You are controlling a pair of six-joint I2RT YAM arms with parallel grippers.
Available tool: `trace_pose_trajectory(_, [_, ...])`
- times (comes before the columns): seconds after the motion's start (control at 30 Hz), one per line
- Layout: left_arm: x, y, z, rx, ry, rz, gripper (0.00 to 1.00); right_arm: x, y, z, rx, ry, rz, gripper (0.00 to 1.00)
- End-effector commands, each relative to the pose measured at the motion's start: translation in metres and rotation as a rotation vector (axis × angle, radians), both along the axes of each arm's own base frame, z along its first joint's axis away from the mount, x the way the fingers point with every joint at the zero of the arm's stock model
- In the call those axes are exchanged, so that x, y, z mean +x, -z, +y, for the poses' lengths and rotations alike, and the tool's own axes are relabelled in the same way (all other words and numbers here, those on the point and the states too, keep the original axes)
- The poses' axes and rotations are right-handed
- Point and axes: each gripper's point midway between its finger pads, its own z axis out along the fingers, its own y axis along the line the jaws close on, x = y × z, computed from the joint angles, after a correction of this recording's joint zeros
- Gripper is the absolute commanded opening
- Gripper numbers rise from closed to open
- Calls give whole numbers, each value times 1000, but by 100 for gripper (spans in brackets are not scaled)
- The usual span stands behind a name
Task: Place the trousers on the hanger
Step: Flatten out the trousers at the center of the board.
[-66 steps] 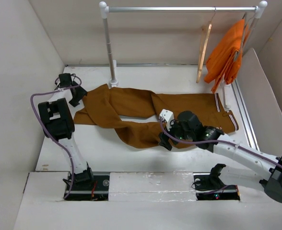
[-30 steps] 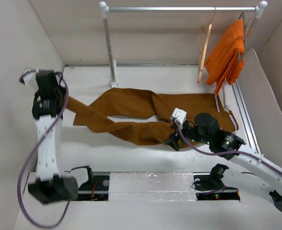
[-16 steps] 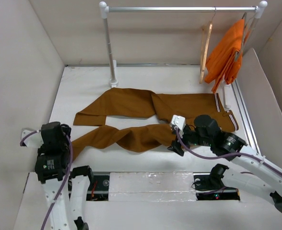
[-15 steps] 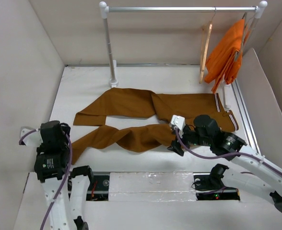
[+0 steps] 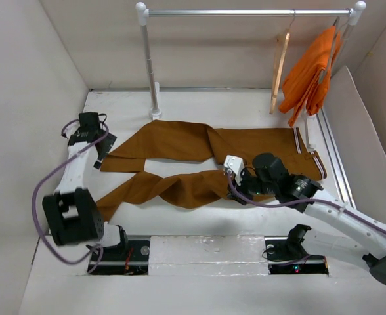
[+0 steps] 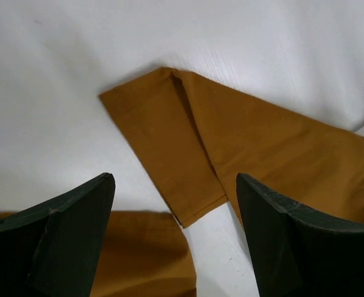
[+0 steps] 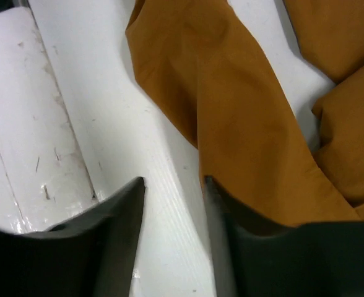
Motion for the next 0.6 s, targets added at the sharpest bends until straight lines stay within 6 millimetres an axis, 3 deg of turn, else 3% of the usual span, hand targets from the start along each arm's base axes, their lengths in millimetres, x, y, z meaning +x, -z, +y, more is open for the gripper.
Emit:
trace_pose_trajectory(0.0, [40, 4, -12, -76, 57, -92, 76, 18, -36, 12, 94, 45, -84, 52])
trace_pose_trajectory(0.07, [51, 18, -12, -111, 18, -72, 76, 23, -41, 10, 111, 83, -93, 58])
trace_pose_trajectory(0.27, [68, 56, -11, -174, -27, -26, 68, 27, -42, 0, 101, 161, -86, 59])
trace_pose_trajectory(0.33, [70, 63, -8, -163, -42, -12, 51, 25, -44, -3, 109, 171, -86, 59])
trace_pose_trajectory(0.4, [70, 72, -6, -157, -51, 2, 41, 25, -46, -7, 118, 198, -80, 59])
trace_pose_trajectory(0.57, [64, 92, -10, -179, -58, 34, 37, 26, -50, -15, 121, 247, -85, 60])
